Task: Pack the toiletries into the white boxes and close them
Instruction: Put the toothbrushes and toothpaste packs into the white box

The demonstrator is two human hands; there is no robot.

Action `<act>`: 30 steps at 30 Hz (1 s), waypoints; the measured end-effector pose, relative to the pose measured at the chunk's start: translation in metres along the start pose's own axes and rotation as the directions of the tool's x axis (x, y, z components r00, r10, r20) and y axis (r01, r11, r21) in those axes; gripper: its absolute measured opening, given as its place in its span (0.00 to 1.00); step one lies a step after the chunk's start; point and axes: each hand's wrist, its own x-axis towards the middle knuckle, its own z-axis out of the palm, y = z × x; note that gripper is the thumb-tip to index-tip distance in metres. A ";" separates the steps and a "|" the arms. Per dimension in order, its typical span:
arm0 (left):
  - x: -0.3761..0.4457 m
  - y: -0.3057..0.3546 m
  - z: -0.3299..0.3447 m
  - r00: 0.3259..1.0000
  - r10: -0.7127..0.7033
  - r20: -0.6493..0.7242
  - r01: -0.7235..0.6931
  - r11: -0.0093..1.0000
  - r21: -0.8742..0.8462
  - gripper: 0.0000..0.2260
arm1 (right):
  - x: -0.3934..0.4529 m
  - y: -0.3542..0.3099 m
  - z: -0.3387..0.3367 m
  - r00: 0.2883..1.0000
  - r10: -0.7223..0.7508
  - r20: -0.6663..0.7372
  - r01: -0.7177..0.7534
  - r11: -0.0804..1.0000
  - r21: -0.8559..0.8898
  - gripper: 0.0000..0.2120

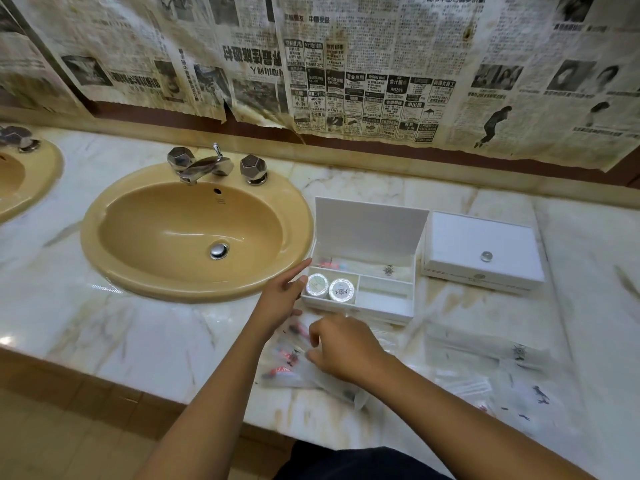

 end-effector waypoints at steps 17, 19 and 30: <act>0.002 -0.005 -0.001 1.000 -0.003 0.008 0.003 1.000 0.016 0.14 | -0.012 -0.015 0.006 0.987 -0.029 0.155 0.067 0.967 -0.244 0.16; 0.003 -0.004 -0.002 1.000 -0.011 0.014 0.011 1.000 0.022 0.14 | -0.012 -0.015 -0.007 0.988 -0.015 0.156 0.053 0.970 -0.238 0.12; 0.007 -0.009 -0.003 0.999 0.055 -0.002 -0.054 0.998 0.024 0.19 | 0.003 0.015 -0.085 0.984 0.144 -0.107 -0.159 0.976 -0.150 0.07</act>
